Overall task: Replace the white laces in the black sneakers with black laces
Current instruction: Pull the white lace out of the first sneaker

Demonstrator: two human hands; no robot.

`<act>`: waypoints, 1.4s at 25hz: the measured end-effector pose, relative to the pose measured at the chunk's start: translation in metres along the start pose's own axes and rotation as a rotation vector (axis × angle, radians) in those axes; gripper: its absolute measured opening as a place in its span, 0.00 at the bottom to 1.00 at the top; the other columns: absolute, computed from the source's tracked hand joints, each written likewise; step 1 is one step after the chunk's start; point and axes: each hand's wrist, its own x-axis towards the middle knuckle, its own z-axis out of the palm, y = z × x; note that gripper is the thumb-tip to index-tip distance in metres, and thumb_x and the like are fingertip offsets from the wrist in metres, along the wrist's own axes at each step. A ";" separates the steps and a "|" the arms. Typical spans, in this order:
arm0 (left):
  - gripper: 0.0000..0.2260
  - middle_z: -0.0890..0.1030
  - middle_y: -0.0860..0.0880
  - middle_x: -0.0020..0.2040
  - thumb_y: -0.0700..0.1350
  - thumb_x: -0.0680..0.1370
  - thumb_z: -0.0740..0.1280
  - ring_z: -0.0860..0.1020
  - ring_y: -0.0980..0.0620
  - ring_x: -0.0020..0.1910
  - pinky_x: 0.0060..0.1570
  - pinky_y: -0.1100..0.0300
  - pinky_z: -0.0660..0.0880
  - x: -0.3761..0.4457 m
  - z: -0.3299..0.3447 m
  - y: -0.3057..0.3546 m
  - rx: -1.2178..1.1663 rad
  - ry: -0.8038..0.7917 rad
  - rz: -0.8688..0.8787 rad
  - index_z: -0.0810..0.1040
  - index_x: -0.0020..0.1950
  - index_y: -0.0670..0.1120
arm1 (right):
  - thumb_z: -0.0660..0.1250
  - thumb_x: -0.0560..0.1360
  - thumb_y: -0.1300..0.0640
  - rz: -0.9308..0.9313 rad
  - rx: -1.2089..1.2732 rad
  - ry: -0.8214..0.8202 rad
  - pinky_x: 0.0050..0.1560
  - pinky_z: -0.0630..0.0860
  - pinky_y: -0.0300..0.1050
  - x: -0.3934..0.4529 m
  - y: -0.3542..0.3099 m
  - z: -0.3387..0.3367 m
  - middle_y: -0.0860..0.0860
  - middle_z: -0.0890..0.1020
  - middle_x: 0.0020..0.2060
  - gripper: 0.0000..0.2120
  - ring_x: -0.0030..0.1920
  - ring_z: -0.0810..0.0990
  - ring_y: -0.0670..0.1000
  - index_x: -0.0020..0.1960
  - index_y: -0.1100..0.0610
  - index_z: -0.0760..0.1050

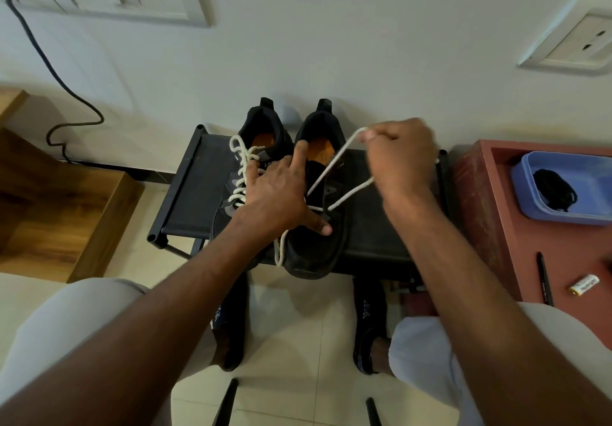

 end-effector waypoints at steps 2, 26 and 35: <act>0.63 0.76 0.49 0.70 0.67 0.59 0.82 0.73 0.42 0.72 0.78 0.35 0.48 0.000 -0.003 -0.002 0.011 -0.013 0.004 0.45 0.81 0.52 | 0.70 0.77 0.59 -0.072 -0.156 0.063 0.47 0.75 0.42 0.006 0.002 -0.010 0.48 0.80 0.56 0.09 0.54 0.81 0.49 0.54 0.50 0.85; 0.58 0.80 0.51 0.64 0.62 0.60 0.83 0.77 0.43 0.67 0.70 0.36 0.58 0.005 -0.009 -0.012 0.010 -0.040 0.056 0.51 0.78 0.52 | 0.72 0.79 0.46 -0.242 -0.428 -0.531 0.56 0.80 0.60 -0.028 0.012 0.034 0.48 0.82 0.49 0.09 0.48 0.82 0.51 0.55 0.49 0.83; 0.58 0.80 0.50 0.63 0.62 0.60 0.84 0.76 0.43 0.68 0.73 0.36 0.56 0.003 -0.007 -0.009 -0.039 -0.002 0.034 0.51 0.79 0.52 | 0.72 0.79 0.53 0.035 -0.032 -0.438 0.43 0.75 0.42 -0.023 0.007 0.023 0.46 0.81 0.39 0.06 0.41 0.80 0.47 0.44 0.51 0.85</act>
